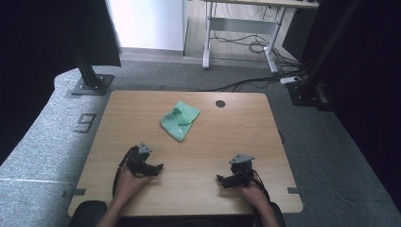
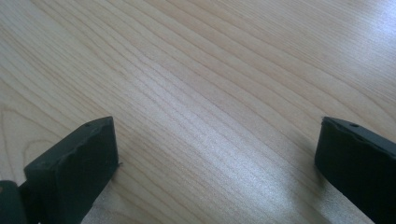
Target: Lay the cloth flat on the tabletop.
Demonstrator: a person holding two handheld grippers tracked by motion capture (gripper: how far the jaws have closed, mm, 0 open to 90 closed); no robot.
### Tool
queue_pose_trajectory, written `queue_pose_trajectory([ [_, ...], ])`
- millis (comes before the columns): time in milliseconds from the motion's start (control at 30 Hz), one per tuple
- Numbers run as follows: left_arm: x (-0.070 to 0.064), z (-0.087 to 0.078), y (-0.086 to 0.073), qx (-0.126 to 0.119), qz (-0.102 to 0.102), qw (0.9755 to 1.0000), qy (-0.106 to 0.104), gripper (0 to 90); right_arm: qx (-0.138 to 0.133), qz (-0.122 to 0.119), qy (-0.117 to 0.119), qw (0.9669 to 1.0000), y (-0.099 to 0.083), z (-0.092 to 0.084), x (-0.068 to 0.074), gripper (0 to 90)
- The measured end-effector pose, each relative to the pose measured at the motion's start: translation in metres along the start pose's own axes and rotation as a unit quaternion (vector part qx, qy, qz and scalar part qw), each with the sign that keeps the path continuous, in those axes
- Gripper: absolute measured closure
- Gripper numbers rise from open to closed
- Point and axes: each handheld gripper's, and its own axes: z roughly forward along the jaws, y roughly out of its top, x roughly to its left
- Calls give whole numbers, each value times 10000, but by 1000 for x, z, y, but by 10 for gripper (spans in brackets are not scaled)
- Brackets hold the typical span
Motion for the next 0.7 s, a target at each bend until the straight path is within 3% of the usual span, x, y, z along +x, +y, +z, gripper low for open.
queue_pose_trajectory([
  [467, -2, 1, 2, 22, -46, 10000, 28, 0, 4, -7, 23, 10000, -1, -1, 1, 0],
  [700, -6, 3, 10, 6, -39, 9998, -193, 43, 5, -23, 27, 10000, -1, -1, 1, 0],
])
